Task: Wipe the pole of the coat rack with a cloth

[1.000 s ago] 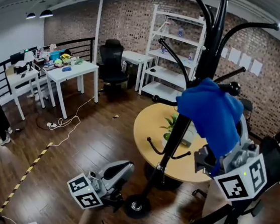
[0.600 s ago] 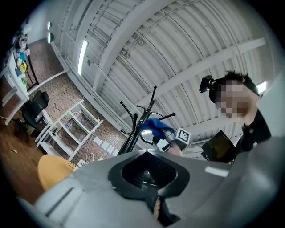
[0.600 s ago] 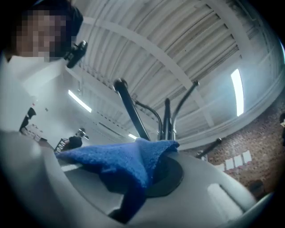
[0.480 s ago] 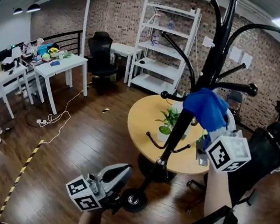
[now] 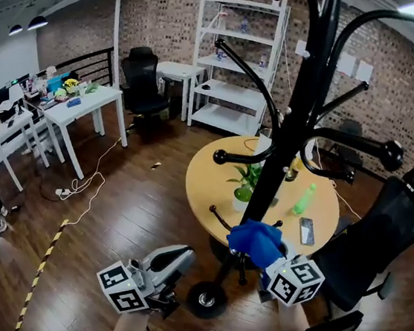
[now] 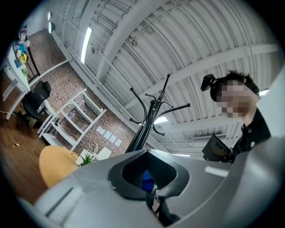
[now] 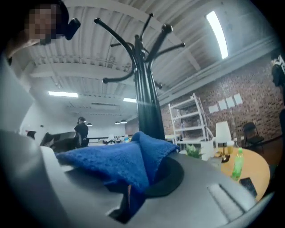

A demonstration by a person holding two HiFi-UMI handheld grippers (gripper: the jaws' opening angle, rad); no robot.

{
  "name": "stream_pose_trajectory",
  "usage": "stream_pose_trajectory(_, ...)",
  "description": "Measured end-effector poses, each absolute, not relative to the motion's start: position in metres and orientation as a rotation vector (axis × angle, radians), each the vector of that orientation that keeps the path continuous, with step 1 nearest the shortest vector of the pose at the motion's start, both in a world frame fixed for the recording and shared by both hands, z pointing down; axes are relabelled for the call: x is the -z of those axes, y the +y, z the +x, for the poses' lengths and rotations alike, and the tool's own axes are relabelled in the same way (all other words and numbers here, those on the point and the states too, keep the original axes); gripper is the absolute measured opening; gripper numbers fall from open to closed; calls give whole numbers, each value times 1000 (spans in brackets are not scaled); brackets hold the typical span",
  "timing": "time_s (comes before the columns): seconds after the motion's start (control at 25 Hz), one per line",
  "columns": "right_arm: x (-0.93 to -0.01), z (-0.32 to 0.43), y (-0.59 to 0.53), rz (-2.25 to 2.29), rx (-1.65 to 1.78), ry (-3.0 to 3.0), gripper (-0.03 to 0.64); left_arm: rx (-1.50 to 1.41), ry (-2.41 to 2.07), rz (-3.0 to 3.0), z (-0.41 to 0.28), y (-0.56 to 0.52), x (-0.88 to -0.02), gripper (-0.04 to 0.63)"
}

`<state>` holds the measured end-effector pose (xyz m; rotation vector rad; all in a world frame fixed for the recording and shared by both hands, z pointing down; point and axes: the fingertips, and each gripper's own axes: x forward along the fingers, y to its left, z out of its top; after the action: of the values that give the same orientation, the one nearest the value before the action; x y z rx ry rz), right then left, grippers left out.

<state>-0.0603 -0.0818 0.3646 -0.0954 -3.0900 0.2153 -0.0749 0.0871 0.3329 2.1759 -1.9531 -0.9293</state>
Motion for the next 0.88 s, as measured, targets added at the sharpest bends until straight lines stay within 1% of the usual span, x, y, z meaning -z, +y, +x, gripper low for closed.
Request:
stream_pose_trajectory(0.12, -428, -63, -72, -133, -260, -2896, 23, 904, -1934, 2186, -90, 66, -332, 3)
stream_pose_trajectory(0.2, -454, -65, -67, -157, -310, -2823, 25, 876, -1893, 2224, -95, 51, -331, 2)
stream_pose_trajectory(0.32, -459, -75, -64, -176, -385, -2811, 23, 823, -1816, 2284, -105, 33, -336, 2)
stream_pose_trajectory(0.44, -456, -77, -60, -93, -415, -2794, 25, 811, -1701, 2332, -125, 22, -342, 3)
stream_pose_trajectory(0.6, -438, -72, -63, 192, -445, -2847, 25, 810, -1469, 2408, -160, 8, -361, 2)
stream_pose_trajectory(0.72, -421, -71, -66, 519, -387, -2866, 25, 773, -1282, 2450, -185, 8, -371, 2)
stream_pose_trajectory(0.88, -389, -58, -52, 865, -345, -2845, 25, 727, -1098, 2477, -201, 9, -370, 2)
